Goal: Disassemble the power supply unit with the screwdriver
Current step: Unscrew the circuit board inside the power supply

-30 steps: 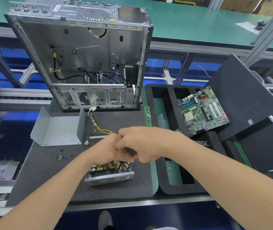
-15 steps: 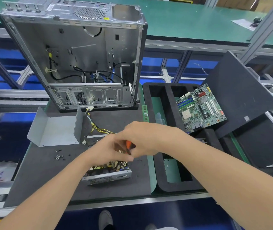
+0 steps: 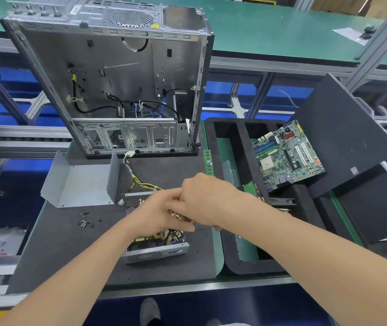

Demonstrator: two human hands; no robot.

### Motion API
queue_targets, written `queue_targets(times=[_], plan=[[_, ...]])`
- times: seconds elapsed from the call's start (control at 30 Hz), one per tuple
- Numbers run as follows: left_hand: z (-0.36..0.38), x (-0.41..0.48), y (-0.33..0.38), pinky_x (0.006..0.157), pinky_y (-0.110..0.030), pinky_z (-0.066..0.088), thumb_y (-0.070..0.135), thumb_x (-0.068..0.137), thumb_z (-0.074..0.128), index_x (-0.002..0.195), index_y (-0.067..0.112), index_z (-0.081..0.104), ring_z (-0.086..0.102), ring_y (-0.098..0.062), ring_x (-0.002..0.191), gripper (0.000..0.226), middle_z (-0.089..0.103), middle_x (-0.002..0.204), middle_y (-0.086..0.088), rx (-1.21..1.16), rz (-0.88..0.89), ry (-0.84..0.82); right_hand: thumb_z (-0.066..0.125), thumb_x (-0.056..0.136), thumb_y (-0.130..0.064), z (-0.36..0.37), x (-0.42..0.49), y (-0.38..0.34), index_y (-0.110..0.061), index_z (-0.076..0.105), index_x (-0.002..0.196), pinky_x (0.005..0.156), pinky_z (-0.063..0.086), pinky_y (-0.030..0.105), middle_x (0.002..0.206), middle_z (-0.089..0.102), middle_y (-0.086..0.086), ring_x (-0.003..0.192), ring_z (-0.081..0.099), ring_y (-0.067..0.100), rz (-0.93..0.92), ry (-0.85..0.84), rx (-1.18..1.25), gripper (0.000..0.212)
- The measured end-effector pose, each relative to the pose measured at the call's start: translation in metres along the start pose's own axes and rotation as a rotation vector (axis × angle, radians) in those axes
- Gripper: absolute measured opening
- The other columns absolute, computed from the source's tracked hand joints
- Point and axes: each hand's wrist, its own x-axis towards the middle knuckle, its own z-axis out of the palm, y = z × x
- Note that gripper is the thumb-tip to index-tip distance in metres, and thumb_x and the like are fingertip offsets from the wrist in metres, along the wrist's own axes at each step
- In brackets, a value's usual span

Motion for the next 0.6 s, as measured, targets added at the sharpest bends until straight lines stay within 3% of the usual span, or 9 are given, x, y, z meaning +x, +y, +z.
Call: queue_targets(times=[0.1, 0.17, 0.27, 0.37, 0.43, 0.5, 0.6], plan=[[-0.001, 0.0, 0.001, 0.08, -0.036, 0.054, 0.015, 0.072, 0.095, 0.105, 0.011, 0.07, 0.065, -0.016, 0.086, 0.041, 0.073, 0.097, -0.018, -0.028, -0.023, -0.01, 0.059, 0.093, -0.03, -0.008, -0.001, 0.004, -0.022, 0.064, 0.096, 0.048, 0.038, 0.028, 0.081, 0.061, -0.001, 0.067, 0.062, 0.024, -0.186, -0.083, 0.005, 0.009], [-0.003, 0.0, 0.002, 0.075, -0.021, 0.05, 0.012, 0.081, 0.09, 0.093, 0.024, 0.075, 0.064, -0.005, 0.078, 0.022, 0.074, 0.083, 0.001, -0.02, -0.034, -0.057, 0.064, 0.086, -0.012, -0.013, -0.002, 0.009, -0.027, 0.064, 0.094, 0.053, 0.037, 0.029, 0.091, 0.053, -0.005, 0.082, 0.058, 0.023, -0.35, -0.11, -0.056, 0.017], [-0.004, 0.001, 0.003, 0.066, -0.005, 0.044, 0.004, 0.088, 0.083, 0.074, 0.042, 0.076, 0.061, 0.009, 0.067, 0.041, 0.072, 0.072, 0.021, -0.007, -0.051, -0.101, 0.067, 0.081, 0.0, -0.01, 0.001, 0.013, -0.02, 0.069, 0.083, 0.054, 0.036, 0.029, 0.093, 0.041, -0.004, 0.083, 0.047, 0.02, -0.459, -0.099, -0.139, 0.02], [-0.006, 0.003, 0.004, 0.064, -0.007, 0.043, 0.005, 0.085, 0.085, 0.073, 0.038, 0.076, 0.059, 0.005, 0.065, 0.036, 0.071, 0.071, 0.019, 0.028, -0.031, -0.099, 0.068, 0.086, -0.015, -0.005, 0.004, 0.016, -0.023, 0.068, 0.098, 0.051, 0.029, 0.026, 0.095, 0.043, -0.006, 0.076, 0.044, 0.011, -0.462, -0.072, -0.079, 0.015], [-0.005, 0.004, 0.003, 0.065, -0.013, 0.046, 0.004, 0.079, 0.086, 0.081, 0.027, 0.076, 0.06, 0.0, 0.069, 0.025, 0.073, 0.074, 0.01, 0.037, -0.026, -0.071, 0.068, 0.089, -0.038, -0.005, 0.001, 0.016, -0.027, 0.061, 0.099, 0.055, 0.041, 0.027, 0.091, 0.046, -0.009, 0.077, 0.051, 0.011, -0.449, -0.034, -0.014, 0.016], [-0.004, 0.006, 0.001, 0.067, -0.019, 0.052, -0.002, 0.077, 0.088, 0.089, 0.008, 0.073, 0.064, -0.004, 0.073, 0.022, 0.075, 0.077, 0.001, -0.016, -0.045, -0.044, 0.061, 0.089, -0.061, -0.005, -0.002, 0.014, -0.027, 0.055, 0.09, 0.062, 0.051, 0.036, 0.083, 0.049, -0.007, 0.08, 0.059, 0.023, -0.334, 0.065, 0.041, 0.035], [0.002, 0.007, 0.0, 0.067, -0.02, 0.05, 0.002, 0.076, 0.092, 0.093, 0.011, 0.071, 0.061, -0.01, 0.073, 0.028, 0.073, 0.081, -0.004, -0.024, -0.022, -0.044, 0.034, 0.092, -0.079, 0.0, -0.002, 0.007, -0.021, 0.046, 0.074, 0.055, 0.036, 0.036, 0.067, 0.04, 0.0, 0.065, 0.048, 0.031, -0.067, 0.2, -0.02, 0.062]])
